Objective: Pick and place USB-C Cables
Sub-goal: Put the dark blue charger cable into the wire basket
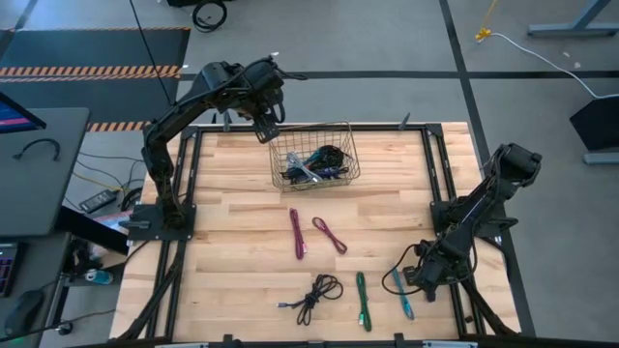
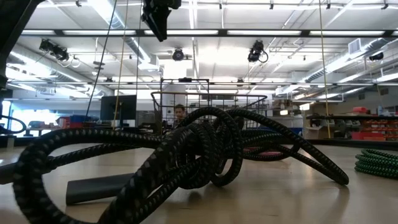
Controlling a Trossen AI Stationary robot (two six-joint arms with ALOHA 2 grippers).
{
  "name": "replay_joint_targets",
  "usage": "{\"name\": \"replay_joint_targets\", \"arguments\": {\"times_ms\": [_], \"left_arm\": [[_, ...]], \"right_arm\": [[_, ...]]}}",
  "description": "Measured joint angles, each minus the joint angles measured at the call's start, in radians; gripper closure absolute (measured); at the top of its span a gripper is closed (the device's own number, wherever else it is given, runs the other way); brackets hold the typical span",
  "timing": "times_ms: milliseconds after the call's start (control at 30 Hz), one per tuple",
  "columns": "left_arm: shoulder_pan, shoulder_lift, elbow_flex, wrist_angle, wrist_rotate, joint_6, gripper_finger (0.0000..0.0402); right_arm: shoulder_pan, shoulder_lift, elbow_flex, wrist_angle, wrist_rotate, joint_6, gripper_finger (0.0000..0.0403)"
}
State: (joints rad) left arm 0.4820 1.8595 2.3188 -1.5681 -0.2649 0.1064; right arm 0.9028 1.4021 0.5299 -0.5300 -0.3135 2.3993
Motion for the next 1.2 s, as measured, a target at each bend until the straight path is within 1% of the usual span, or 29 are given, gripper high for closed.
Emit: {"name": "replay_joint_targets", "arguments": {"times_ms": [167,233,300,367,400,433,467,600,700,767,867,933,1000,1100,1200], "left_arm": [[0.000,0.000,0.000,0.000,0.000,-0.019,0.0202],[0.000,0.000,0.000,0.000,0.000,-0.021,0.0202],[0.000,0.000,0.000,0.000,0.000,-0.030,0.0202],[0.000,0.000,0.000,0.000,0.000,-0.040,0.0202],[0.000,0.000,0.000,0.000,0.000,-0.043,0.0202],[0.000,0.000,0.000,0.000,0.000,-0.044,0.0202],[0.000,0.000,0.000,0.000,0.000,-0.044,0.0202],[0.000,0.000,0.000,-0.001,0.000,-0.044,0.0202],[0.000,0.000,0.000,-0.002,0.000,-0.046,0.0202],[0.000,0.000,0.000,-0.002,0.000,-0.053,0.0202],[-0.004,0.000,0.000,-0.002,0.000,-0.070,0.0202],[-0.011,0.000,0.000,-0.002,0.001,-0.071,0.0202],[-0.018,0.000,0.000,-0.002,0.013,-0.072,0.0202],[-0.031,0.000,0.000,-0.002,0.049,-0.080,0.0202],[-0.049,0.000,0.000,-0.002,0.085,-0.096,0.0202]], "right_arm": [[-0.001,0.000,-0.011,0.002,0.001,-0.003,0.0231],[-0.003,0.001,-0.012,0.010,0.002,-0.011,0.0243],[-0.005,0.001,-0.013,0.030,0.004,-0.021,0.0272],[-0.005,0.001,-0.014,0.052,0.006,-0.037,0.0322],[-0.005,0.001,-0.014,0.058,0.005,-0.043,0.0353],[-0.005,0.001,-0.014,0.061,0.007,-0.050,0.0374],[-0.005,0.001,-0.012,0.062,0.010,-0.054,0.0383],[-0.003,0.000,0.002,0.048,0.035,-0.073,0.0385],[-0.011,-0.009,0.050,-0.002,0.145,-0.100,0.0385],[-0.029,-0.023,0.088,-0.036,0.255,-0.103,0.0385],[-0.068,-0.056,0.140,-0.065,0.484,-0.130,0.0385],[-0.102,-0.076,0.179,-0.086,0.638,-0.187,0.0385],[-0.144,-0.093,0.220,-0.109,0.750,-0.271,0.0385],[-0.216,-0.122,0.284,-0.146,0.832,-0.439,0.0385],[-0.296,-0.146,0.360,-0.183,0.865,-0.644,0.0385]]}}
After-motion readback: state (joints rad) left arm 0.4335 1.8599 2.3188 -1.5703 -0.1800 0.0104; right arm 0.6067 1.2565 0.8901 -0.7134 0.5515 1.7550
